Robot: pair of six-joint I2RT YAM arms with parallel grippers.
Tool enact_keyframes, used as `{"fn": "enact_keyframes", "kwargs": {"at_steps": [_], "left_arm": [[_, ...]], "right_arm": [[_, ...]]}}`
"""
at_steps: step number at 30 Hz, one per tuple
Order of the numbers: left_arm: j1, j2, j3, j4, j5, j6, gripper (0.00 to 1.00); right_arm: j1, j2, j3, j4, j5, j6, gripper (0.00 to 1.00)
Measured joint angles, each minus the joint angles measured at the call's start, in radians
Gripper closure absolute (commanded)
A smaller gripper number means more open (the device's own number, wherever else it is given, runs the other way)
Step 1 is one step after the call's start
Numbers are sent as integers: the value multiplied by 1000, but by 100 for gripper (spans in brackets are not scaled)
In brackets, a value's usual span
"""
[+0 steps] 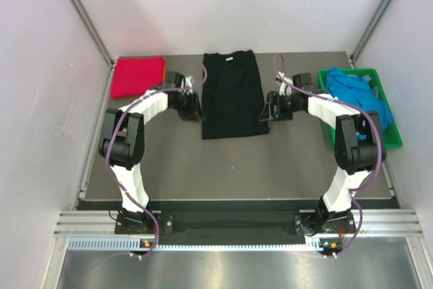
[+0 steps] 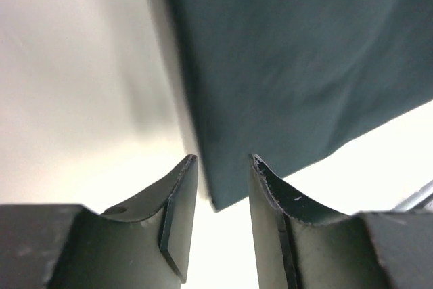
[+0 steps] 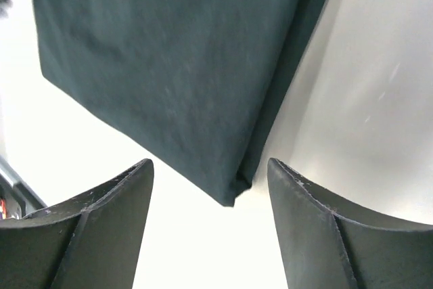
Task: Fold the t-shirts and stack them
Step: Fold the tshirt
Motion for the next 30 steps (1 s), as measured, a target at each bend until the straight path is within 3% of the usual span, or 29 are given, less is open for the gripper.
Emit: {"fn": "enact_keyframes", "kwargs": {"at_steps": [5, 23, 26, 30], "left_arm": [[-4, -10, -207, 57, 79, -37, 59], [-3, -25, -254, 151, 97, -59, 64], [-3, -25, -255, 151, 95, -59, 69], [-4, -24, -259, 148, 78, -57, 91]], "right_arm": [[0, 0, -70, 38, -26, -5, 30], [-2, -2, -196, 212, -95, 55, 38], [-3, -12, -224, 222, -95, 65, 42], [-3, -19, -240, 230, -91, 72, 57]]}}
